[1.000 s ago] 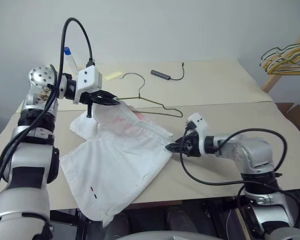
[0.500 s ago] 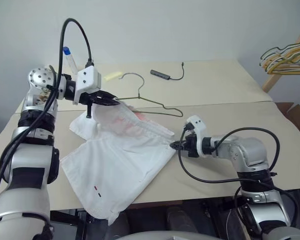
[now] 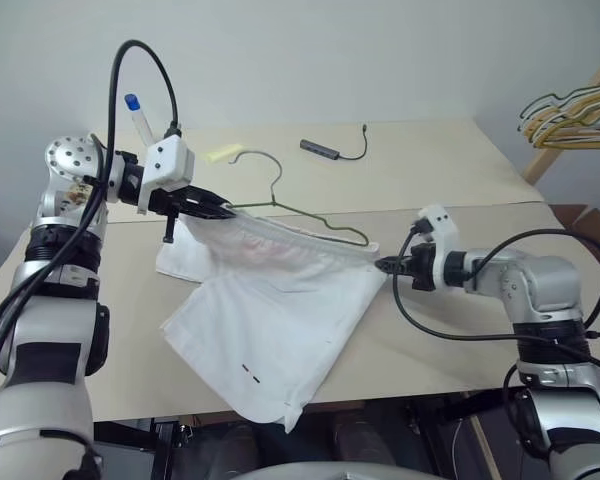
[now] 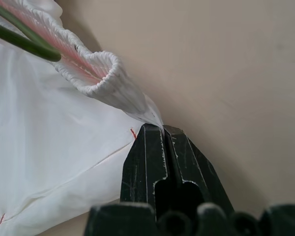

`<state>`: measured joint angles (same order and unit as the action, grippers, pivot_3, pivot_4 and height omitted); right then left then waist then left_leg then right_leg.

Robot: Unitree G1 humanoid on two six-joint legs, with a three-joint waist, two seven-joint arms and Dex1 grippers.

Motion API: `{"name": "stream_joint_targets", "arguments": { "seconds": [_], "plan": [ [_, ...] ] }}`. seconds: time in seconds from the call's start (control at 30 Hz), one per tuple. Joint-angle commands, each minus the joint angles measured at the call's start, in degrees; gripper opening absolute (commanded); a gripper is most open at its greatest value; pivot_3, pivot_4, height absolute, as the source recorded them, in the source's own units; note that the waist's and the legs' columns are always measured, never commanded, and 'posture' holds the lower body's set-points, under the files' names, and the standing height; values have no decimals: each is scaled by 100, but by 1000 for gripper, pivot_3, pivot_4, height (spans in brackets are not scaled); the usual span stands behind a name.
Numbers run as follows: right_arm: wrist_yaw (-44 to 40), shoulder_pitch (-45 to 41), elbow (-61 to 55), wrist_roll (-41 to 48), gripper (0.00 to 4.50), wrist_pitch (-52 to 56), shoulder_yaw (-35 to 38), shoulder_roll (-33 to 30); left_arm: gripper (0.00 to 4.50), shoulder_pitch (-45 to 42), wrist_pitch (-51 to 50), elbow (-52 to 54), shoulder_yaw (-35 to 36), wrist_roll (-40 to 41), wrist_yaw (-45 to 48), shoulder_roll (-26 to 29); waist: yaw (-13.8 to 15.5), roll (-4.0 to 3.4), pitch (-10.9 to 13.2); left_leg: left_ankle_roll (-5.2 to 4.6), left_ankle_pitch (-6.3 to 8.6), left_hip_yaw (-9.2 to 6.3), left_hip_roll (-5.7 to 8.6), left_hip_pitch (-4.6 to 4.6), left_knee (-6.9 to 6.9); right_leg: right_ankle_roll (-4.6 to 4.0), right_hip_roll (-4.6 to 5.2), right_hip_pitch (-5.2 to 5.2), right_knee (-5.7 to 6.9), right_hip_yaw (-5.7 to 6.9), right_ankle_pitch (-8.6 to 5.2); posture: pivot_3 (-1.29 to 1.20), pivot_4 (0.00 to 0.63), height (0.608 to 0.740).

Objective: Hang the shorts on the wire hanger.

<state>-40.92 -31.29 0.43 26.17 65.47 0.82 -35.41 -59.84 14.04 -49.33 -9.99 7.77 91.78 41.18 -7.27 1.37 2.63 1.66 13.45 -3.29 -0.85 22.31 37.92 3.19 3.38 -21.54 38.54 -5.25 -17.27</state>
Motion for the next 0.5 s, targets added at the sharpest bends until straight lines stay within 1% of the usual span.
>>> {"name": "stream_joint_targets", "arguments": {
  "seconds": [0.03, 0.13, 0.3, 0.5],
  "plan": [
    [6, -105, -180, 33, 41, -93, 275, -260, 0, -60, 53, 36, 163, -68, -54, 125, 0, 0, 0, 0, 0, 0, 0, 0, 0, 0, 0, 0, 0, 0, 0, -92, 0, 740],
    [-33, -97, -374, 16, 41, -206, 223, -381, 0, -57, 102, 30, 123, -206, -136, 115, 0, 0, 0, 0, 0, 0, 0, 0, 0, 0, 0, 0, 0, 0, 0, -94, 0, 740],
    [-293, -172, -1261, -109, 41, -684, -120, -828, 0, -87, 182, 50, 108, -339, -333, 35, 5, 0, 0, 0, 0, 0, 0, 3, 0, 2, 1, -3, -1, 0, -1, -103, 0, 740],
    [-565, -835, -1894, -477, 41, -1074, -809, -1339, 0, -241, 277, -109, 55, -548, -579, -110, -8, -2, 1, 0, 0, 5, -1, 3, 0, 3, 0, -8, -1, -4, -2, -110, 0, 740]
  ]
}}
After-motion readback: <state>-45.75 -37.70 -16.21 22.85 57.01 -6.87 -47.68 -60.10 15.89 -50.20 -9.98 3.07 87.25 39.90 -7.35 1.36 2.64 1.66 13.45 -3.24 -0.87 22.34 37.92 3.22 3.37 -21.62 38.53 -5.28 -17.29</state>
